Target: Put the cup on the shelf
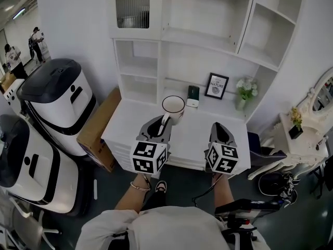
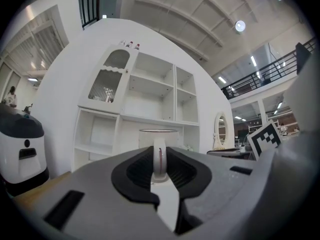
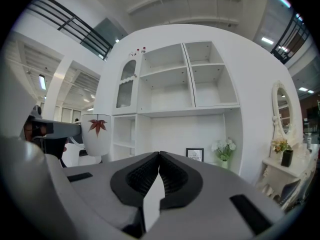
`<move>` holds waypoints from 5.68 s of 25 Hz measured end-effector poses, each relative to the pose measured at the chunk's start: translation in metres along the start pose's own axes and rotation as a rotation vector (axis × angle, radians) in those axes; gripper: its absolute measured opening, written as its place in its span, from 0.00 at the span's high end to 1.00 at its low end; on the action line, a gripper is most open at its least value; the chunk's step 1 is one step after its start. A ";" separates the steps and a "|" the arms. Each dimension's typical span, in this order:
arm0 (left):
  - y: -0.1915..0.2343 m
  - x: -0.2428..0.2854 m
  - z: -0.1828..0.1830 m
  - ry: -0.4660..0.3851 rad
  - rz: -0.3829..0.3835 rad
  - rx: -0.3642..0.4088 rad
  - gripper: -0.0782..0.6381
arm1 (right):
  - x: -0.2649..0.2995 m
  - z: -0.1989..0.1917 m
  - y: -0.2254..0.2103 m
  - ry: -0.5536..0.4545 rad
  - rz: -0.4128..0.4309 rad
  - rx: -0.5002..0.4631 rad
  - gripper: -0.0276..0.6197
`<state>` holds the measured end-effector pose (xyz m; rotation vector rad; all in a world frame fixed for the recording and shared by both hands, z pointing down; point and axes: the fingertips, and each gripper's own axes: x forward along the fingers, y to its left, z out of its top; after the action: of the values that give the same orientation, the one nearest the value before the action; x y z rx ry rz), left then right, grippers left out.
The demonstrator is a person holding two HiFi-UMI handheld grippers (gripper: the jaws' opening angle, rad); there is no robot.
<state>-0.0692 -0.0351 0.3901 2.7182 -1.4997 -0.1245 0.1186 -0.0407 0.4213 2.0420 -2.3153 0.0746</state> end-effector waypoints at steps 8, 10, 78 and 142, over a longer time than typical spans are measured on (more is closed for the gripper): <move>0.025 0.061 -0.001 -0.004 -0.036 -0.023 0.80 | 0.061 0.018 -0.009 -0.011 -0.007 -0.019 0.92; 0.033 0.076 0.002 0.000 -0.039 -0.025 0.80 | 0.076 0.022 -0.011 -0.013 -0.003 -0.019 0.92; 0.071 0.282 0.046 0.096 -0.382 0.027 0.80 | 0.323 0.042 -0.084 0.001 -0.020 0.072 0.92; 0.089 0.482 0.221 0.092 -0.378 0.083 0.81 | 0.379 0.031 -0.120 0.007 0.028 0.073 0.92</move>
<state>0.0926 -0.4878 0.1503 2.9954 -0.9757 0.0554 0.1898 -0.4329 0.4179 2.0379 -2.3716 0.1704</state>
